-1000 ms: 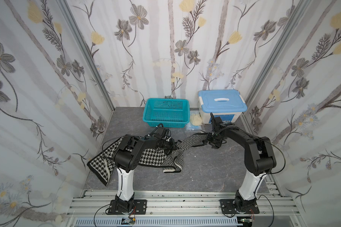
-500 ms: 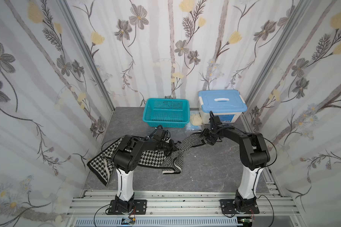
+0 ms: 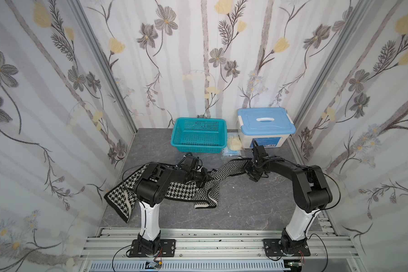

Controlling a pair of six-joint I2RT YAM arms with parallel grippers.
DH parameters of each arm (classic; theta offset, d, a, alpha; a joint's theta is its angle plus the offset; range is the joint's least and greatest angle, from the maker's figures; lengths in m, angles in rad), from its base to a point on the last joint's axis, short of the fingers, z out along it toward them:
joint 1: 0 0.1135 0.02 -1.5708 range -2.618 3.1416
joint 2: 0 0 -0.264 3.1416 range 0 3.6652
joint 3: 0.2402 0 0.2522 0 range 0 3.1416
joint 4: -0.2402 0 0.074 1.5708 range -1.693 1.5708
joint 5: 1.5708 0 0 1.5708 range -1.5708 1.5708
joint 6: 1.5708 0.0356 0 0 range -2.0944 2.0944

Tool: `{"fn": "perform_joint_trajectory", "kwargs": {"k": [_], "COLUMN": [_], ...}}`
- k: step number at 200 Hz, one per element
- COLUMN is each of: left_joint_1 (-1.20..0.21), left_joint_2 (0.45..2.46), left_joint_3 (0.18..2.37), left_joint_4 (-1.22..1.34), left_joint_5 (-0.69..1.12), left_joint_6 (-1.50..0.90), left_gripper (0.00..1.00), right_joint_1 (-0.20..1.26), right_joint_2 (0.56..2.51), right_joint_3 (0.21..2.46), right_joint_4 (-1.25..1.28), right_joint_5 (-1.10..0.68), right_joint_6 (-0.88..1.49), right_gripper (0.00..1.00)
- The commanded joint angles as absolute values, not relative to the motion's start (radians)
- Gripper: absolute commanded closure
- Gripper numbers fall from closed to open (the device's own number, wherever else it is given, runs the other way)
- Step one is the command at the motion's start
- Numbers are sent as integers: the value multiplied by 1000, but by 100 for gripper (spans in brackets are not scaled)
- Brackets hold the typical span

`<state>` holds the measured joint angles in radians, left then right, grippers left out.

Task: Roll up the scarf and place it into the basket
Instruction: Flatten out the scarf at the center of the board.

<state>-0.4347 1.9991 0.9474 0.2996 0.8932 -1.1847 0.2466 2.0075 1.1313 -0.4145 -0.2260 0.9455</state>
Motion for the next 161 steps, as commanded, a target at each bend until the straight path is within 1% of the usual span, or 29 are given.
{"fn": "perform_joint_trajectory", "kwargs": {"k": [1, 25, 49, 62, 90, 116, 143, 161], "left_joint_1": [-431, -426, -414, -413, -413, -413, -412, -413], "left_joint_2": [2003, 1989, 1962, 1959, 1969, 1974, 1977, 1974], "left_joint_3": [940, 960, 948, 947, 940, 943, 943, 943], "left_joint_4": [345, 224, 160, 137, 189, 234, 285, 289], "left_joint_5": [905, 933, 946, 954, 971, 970, 970, 964], "left_joint_6": [-1265, -1196, -1157, -1143, -1181, -1217, -1259, -1265], "left_gripper": [100, 100, 100, 100, 100, 100, 100, 100], "right_joint_1": [245, 250, 258, 261, 266, 280, 294, 299], "right_joint_2": [2064, 2106, 2140, 2141, 2133, 2122, 2117, 2083], "right_joint_3": [1154, 1227, 1277, 1281, 1276, 1256, 1248, 1215], "right_joint_4": [-434, -427, -457, -462, -494, -519, -547, -545], "right_joint_5": [-193, -198, -190, -187, -189, -181, -186, -180], "right_joint_6": [965, 954, 956, 957, 962, 965, 976, 980], "right_gripper": [30, 31, 32, 36, 44, 50, 52, 50]}}
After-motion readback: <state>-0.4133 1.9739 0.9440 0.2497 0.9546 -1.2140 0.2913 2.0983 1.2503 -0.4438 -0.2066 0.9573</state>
